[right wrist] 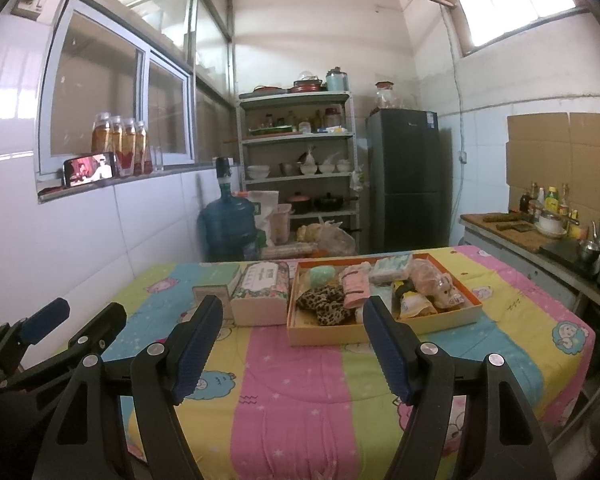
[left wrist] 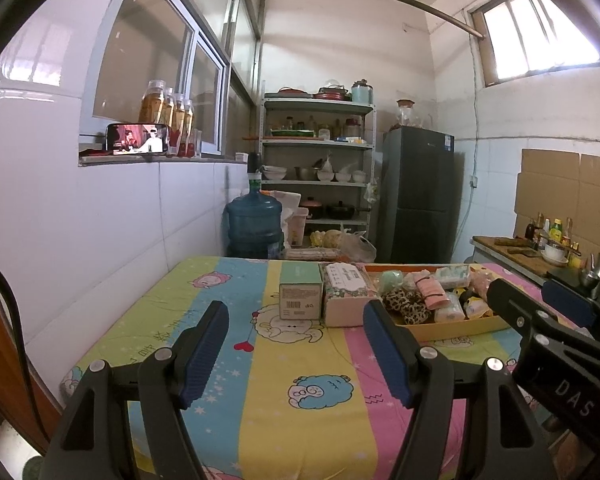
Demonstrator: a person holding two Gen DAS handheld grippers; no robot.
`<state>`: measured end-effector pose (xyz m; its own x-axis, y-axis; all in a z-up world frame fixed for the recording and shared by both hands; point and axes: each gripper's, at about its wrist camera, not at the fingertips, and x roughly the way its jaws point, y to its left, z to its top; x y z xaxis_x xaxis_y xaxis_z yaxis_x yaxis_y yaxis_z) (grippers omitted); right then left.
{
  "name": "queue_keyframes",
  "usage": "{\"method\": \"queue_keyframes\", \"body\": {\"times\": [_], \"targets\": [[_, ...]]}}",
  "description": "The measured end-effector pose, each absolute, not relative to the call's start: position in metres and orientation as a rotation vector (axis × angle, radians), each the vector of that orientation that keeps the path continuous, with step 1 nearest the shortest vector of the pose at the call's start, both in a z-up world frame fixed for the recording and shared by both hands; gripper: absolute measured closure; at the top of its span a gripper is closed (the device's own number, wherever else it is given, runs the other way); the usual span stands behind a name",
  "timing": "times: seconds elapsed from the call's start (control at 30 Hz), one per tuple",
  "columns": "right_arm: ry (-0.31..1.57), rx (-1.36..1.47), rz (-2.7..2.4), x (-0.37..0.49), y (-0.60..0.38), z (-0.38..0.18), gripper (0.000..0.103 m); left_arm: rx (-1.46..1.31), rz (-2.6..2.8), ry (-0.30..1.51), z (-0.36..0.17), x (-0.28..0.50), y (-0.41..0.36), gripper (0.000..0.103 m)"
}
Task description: Organize soft objects
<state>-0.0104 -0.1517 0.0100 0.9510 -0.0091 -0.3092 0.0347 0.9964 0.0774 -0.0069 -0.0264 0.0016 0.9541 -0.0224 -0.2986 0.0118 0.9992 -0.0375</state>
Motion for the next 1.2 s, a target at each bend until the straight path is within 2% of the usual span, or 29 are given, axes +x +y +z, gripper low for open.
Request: {"method": "queue_keyframes", "body": {"times": [1.2], "targets": [[0.322, 0.072, -0.024, -0.0059, -0.152, 0.0035, 0.029, -0.06, -0.023, 0.32, -0.002, -0.0049, -0.0228, 0.034]]}}
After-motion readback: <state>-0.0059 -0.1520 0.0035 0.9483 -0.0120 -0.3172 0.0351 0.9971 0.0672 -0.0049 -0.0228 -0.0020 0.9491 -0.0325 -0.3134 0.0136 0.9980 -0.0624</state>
